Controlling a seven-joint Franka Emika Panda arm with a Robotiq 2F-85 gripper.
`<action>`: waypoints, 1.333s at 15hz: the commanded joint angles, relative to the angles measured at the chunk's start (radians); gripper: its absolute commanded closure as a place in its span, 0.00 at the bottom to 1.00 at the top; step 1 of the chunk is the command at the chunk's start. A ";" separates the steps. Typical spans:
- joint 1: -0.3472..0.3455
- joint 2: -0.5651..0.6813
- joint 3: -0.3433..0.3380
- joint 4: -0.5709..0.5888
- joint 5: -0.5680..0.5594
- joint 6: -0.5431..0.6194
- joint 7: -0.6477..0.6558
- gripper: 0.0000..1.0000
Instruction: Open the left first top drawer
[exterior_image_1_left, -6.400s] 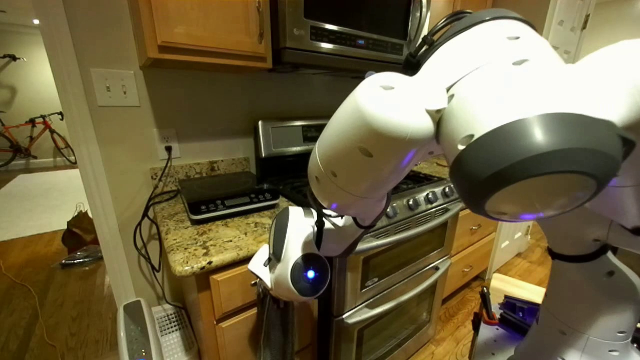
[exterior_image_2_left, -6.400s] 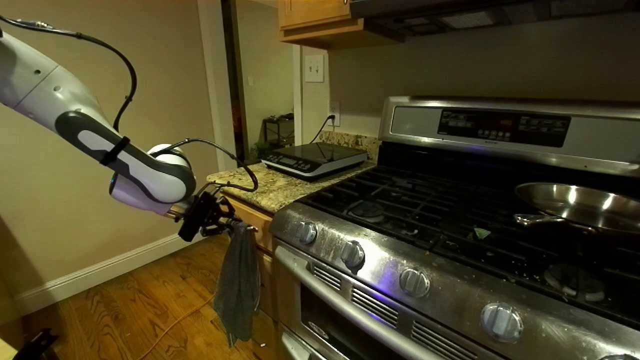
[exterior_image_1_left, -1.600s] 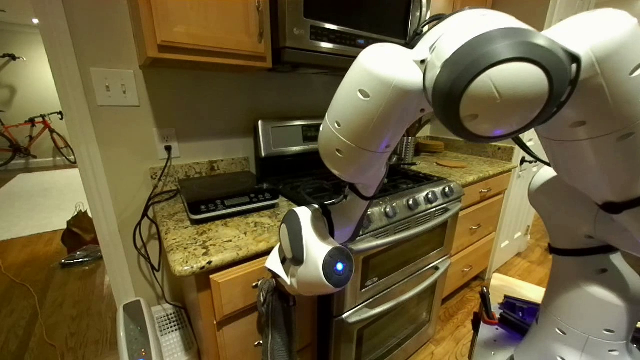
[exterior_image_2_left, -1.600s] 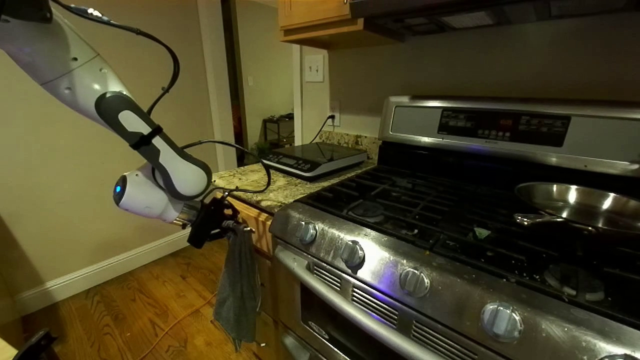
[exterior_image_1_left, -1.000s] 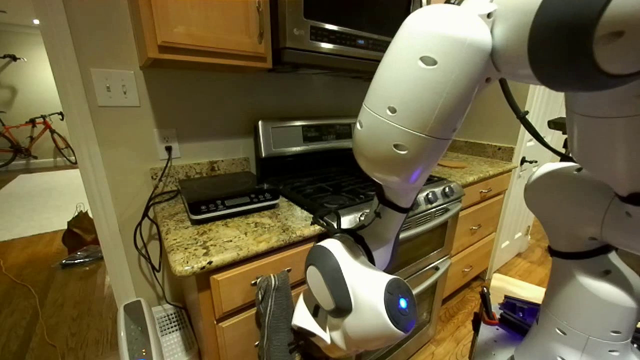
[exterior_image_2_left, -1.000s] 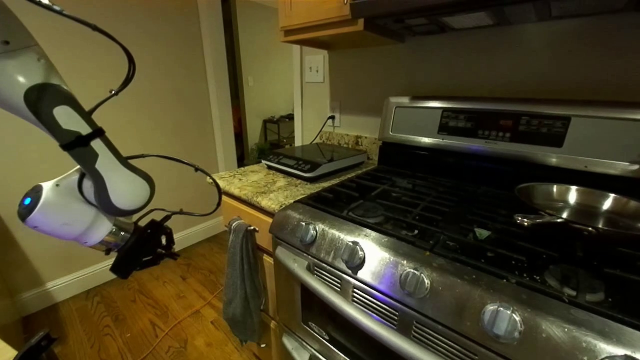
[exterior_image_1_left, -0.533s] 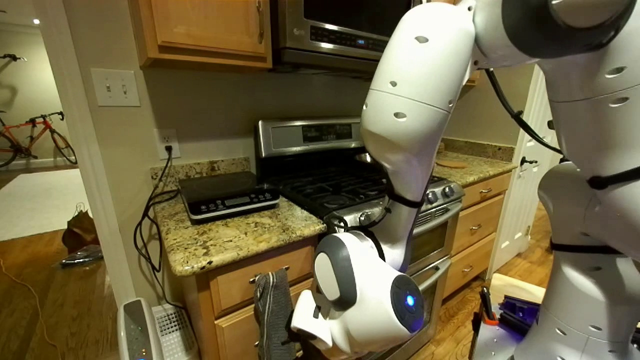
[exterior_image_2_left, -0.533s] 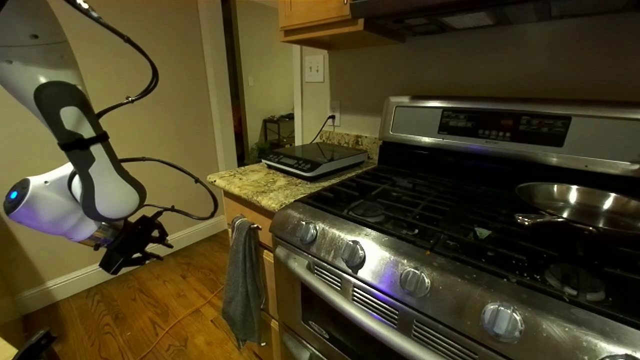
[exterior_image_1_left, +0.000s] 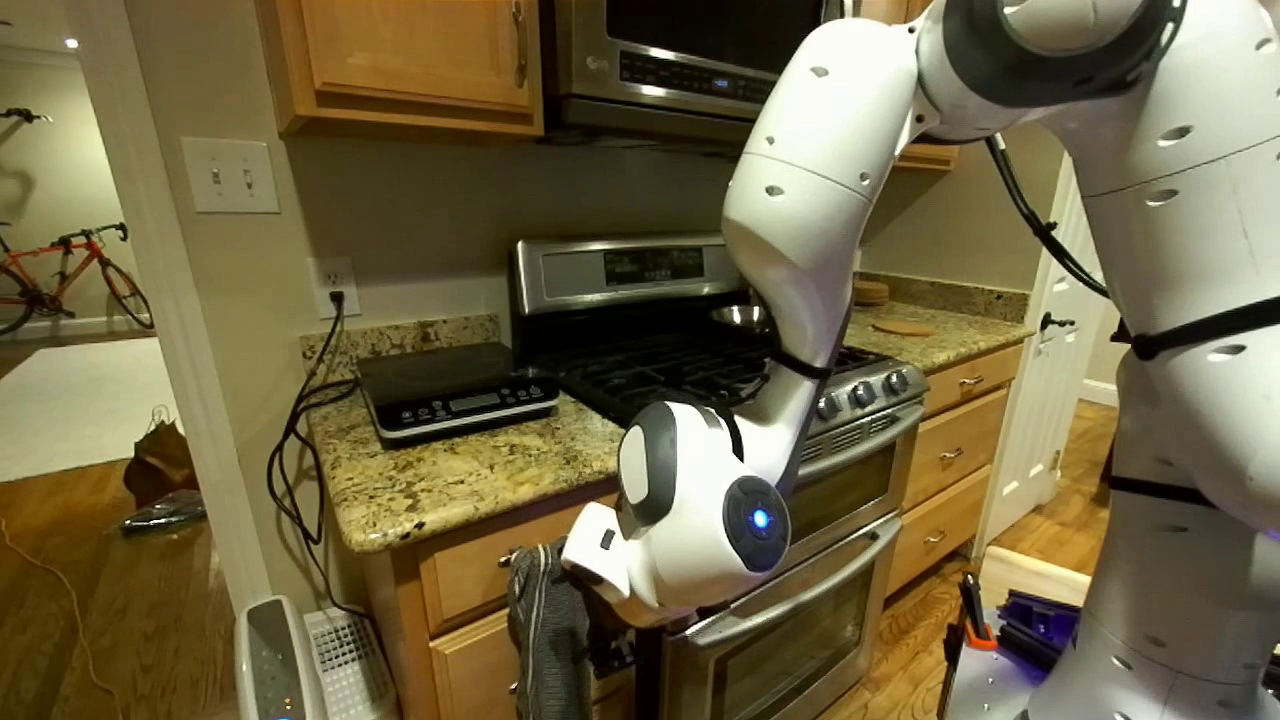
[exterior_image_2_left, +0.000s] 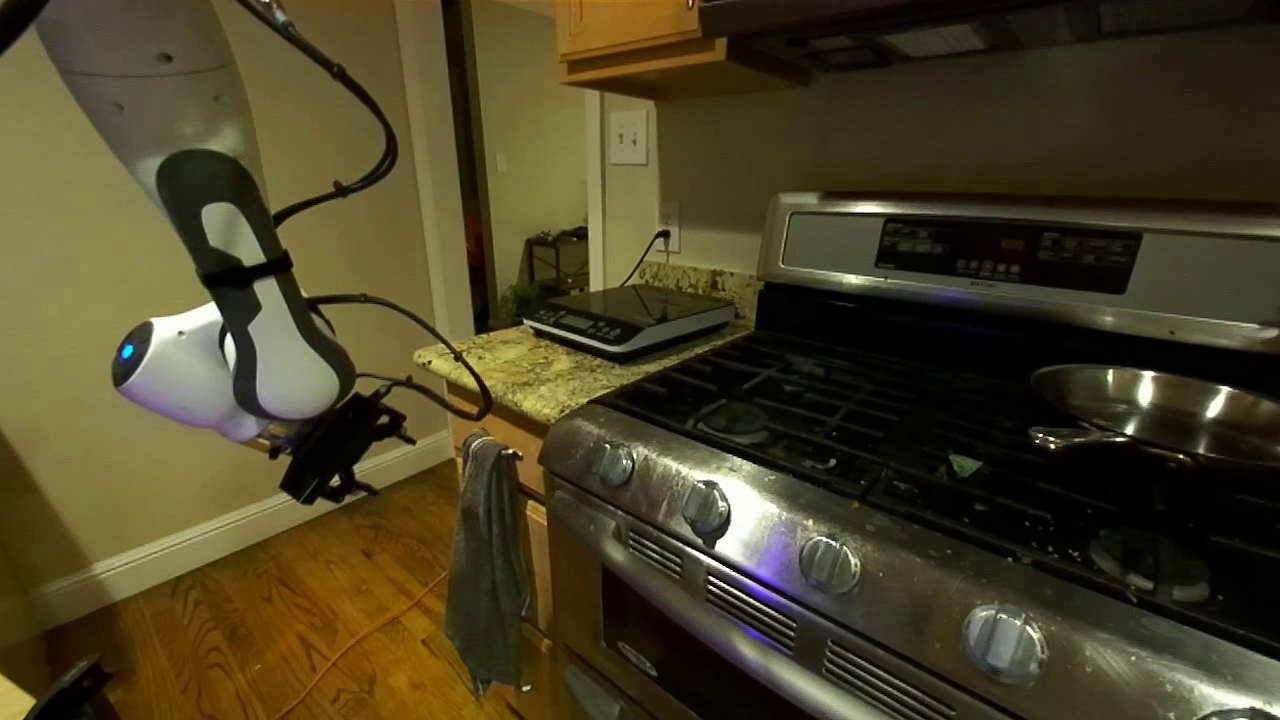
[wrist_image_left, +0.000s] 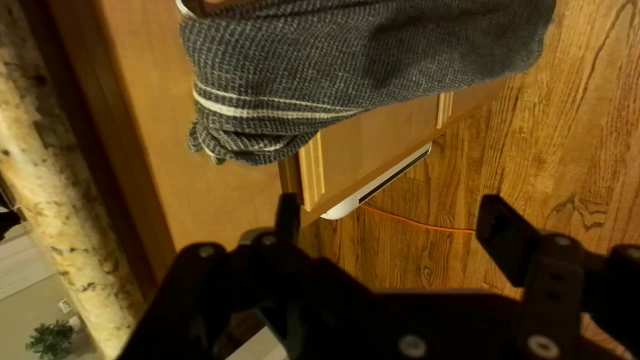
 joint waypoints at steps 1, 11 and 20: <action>-0.080 -0.008 0.037 0.029 -0.001 -0.024 -0.058 0.00; -0.140 0.031 0.046 0.116 0.005 -0.009 -0.106 0.00; -0.155 0.086 0.039 0.146 -0.017 -0.024 -0.121 0.00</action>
